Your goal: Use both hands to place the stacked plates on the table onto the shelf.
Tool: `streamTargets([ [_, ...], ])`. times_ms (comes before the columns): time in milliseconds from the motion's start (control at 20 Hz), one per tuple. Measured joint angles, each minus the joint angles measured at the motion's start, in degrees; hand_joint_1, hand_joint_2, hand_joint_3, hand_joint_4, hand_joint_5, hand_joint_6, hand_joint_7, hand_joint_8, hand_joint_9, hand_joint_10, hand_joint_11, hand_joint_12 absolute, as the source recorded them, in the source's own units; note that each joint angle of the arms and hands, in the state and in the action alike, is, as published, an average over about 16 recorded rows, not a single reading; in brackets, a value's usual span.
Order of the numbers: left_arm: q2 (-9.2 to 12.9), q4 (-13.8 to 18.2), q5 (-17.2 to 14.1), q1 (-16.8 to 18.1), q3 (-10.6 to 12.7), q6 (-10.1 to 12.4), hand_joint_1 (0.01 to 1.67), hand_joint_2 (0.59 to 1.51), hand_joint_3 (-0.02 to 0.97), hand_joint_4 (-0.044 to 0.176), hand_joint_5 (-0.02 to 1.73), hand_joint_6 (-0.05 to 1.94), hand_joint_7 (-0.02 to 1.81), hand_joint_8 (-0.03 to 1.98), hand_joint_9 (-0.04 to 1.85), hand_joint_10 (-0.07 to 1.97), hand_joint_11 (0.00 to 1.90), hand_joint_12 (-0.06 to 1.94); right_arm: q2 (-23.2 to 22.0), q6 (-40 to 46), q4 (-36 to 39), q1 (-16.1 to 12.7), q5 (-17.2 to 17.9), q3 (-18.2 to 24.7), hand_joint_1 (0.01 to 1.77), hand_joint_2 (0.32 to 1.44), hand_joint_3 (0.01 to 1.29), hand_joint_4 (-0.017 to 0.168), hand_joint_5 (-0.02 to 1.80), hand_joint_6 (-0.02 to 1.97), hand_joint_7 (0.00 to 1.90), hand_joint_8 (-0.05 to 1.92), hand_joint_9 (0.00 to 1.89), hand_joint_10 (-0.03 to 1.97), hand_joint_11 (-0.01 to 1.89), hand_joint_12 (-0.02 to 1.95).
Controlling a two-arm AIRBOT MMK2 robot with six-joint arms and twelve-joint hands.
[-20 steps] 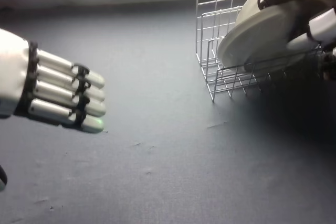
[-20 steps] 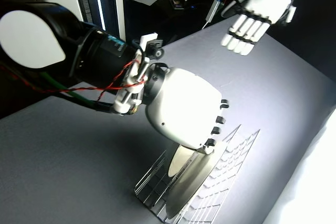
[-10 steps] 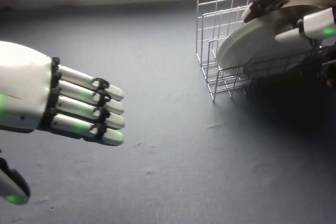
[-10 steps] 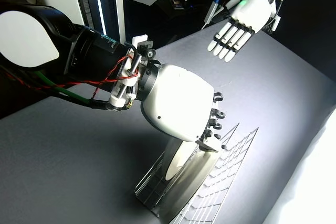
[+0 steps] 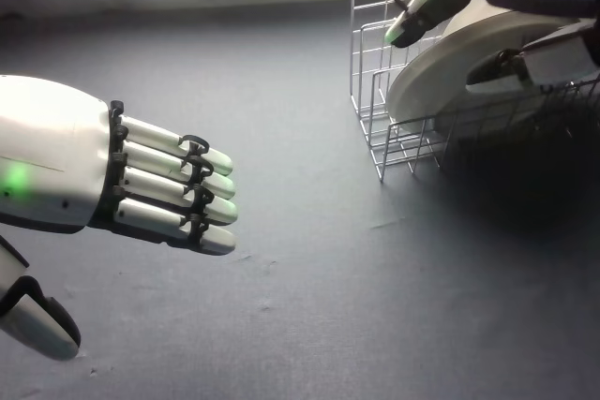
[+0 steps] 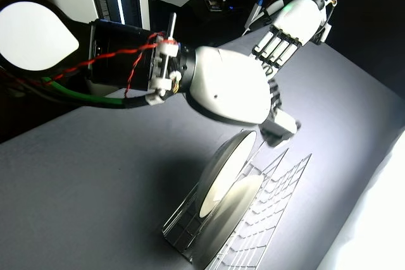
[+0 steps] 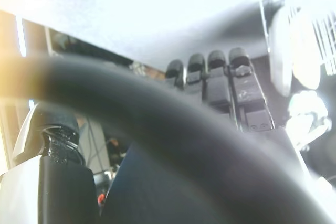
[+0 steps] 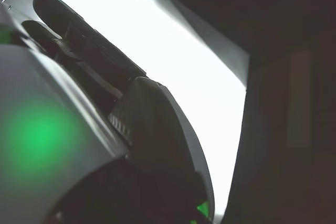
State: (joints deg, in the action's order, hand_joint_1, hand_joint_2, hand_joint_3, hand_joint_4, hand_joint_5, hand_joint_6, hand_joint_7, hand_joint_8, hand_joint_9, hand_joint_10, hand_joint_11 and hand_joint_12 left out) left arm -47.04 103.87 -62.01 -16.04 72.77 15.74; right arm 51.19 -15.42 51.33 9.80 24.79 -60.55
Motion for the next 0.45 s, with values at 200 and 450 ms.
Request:
streamTargets([
  [200, -0.1, -0.09, 0.15, -0.31, 0.01, 0.12, 0.02, 1.143, 0.019, 0.005, 0.14, 0.03, 0.16, 0.04, 0.13, 0.03, 0.06, 0.16, 0.05, -1.05, 5.69, 0.95, 6.41, -0.07, 1.06, 1.05, 0.01, 0.002, 0.81, 0.06, 0.85, 0.1, 0.79, 0.21, 0.34, 1.24],
  [450, -0.14, 0.08, 0.17, -0.32, 0.03, 0.08, 0.02, 1.156, 0.018, 0.006, 0.17, 0.04, 0.21, 0.05, 0.18, 0.05, 0.07, 0.25, 0.08, -1.89, 9.83, 1.82, 11.72, -0.13, 1.0, 1.05, 0.01, 0.005, 0.82, 0.08, 0.85, 0.14, 0.79, 0.26, 0.33, 1.25],
])
